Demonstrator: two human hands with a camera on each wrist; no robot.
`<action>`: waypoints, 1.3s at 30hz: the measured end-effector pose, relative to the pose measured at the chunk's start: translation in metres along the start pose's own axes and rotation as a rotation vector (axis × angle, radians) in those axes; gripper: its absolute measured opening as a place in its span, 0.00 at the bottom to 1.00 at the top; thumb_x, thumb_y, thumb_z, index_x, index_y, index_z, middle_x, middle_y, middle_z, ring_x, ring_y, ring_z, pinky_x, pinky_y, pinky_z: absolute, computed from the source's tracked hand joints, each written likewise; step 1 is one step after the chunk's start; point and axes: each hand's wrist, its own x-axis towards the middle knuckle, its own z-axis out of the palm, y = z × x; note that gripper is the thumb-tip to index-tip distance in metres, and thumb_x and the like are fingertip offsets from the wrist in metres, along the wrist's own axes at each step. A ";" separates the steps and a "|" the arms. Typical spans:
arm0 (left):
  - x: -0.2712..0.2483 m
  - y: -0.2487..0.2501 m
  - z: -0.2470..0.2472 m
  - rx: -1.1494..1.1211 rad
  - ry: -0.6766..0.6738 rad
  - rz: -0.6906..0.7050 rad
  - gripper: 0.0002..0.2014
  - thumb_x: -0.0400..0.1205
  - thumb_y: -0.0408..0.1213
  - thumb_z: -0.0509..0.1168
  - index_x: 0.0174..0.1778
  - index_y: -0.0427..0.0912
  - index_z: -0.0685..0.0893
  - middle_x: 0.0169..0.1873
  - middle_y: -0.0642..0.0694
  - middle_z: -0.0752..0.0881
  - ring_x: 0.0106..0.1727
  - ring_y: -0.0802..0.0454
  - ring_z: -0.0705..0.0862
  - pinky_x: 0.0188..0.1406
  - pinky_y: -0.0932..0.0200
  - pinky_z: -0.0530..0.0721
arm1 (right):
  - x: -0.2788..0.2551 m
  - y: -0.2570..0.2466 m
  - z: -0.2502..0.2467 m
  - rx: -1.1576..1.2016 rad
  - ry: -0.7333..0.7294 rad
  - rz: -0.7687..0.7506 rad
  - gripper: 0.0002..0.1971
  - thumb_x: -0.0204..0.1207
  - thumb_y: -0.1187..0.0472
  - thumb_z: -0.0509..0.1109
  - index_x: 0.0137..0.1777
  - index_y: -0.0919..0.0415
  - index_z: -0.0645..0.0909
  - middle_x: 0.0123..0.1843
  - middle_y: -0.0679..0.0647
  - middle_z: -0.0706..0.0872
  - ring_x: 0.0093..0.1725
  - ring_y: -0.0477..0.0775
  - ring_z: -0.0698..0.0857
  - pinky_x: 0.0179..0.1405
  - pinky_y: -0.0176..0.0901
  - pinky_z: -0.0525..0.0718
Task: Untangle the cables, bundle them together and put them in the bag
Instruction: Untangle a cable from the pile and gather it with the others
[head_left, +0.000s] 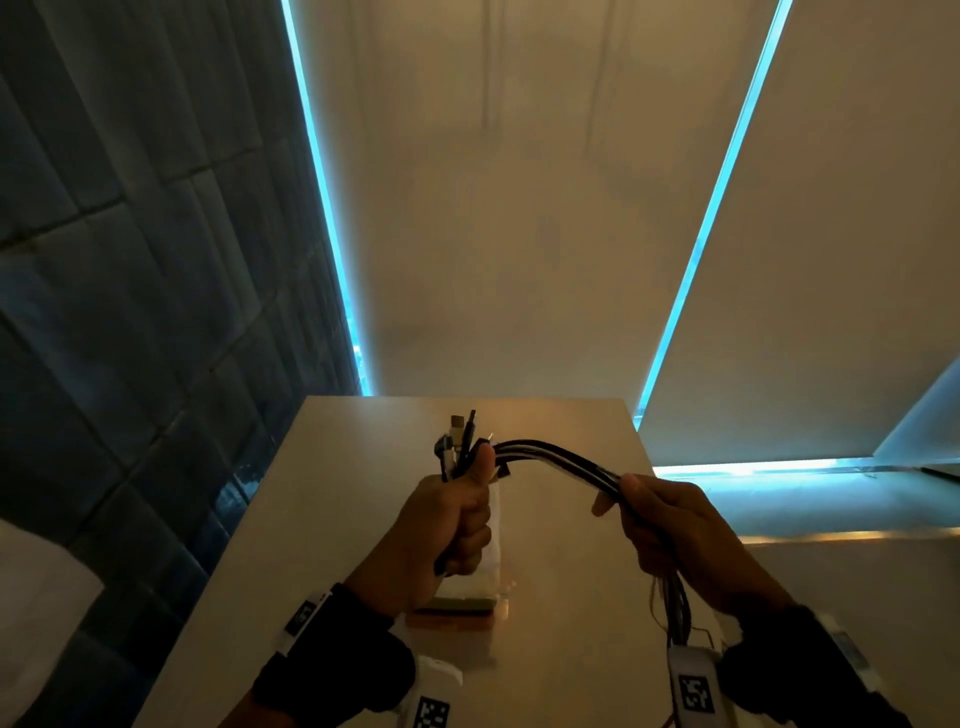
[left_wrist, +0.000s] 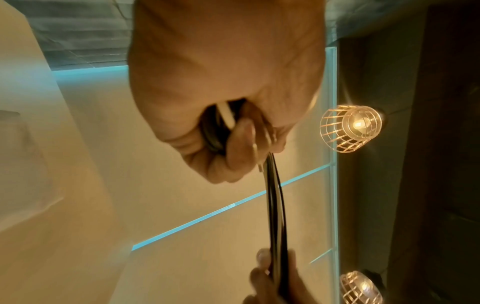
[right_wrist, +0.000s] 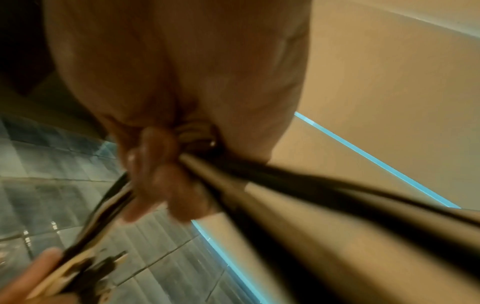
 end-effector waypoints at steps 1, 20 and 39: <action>0.002 -0.003 0.003 0.021 0.022 0.008 0.26 0.74 0.61 0.63 0.22 0.48 0.59 0.19 0.49 0.57 0.17 0.55 0.55 0.19 0.64 0.53 | 0.000 -0.002 0.006 -0.010 0.098 -0.020 0.29 0.69 0.34 0.70 0.45 0.64 0.86 0.25 0.52 0.62 0.22 0.49 0.58 0.22 0.41 0.57; 0.025 -0.013 0.034 -0.203 0.114 0.009 0.34 0.76 0.65 0.58 0.53 0.34 0.83 0.48 0.36 0.88 0.51 0.45 0.87 0.52 0.55 0.82 | 0.011 0.001 0.100 -1.208 0.076 -0.402 0.20 0.82 0.62 0.59 0.74 0.55 0.68 0.49 0.53 0.86 0.40 0.55 0.84 0.39 0.50 0.86; 0.037 0.045 0.013 -0.321 0.116 0.334 0.27 0.74 0.61 0.63 0.19 0.48 0.60 0.14 0.53 0.58 0.14 0.58 0.56 0.15 0.66 0.54 | -0.013 0.041 0.009 -0.472 0.138 -0.024 0.29 0.73 0.29 0.50 0.61 0.42 0.84 0.62 0.36 0.86 0.64 0.30 0.79 0.65 0.31 0.76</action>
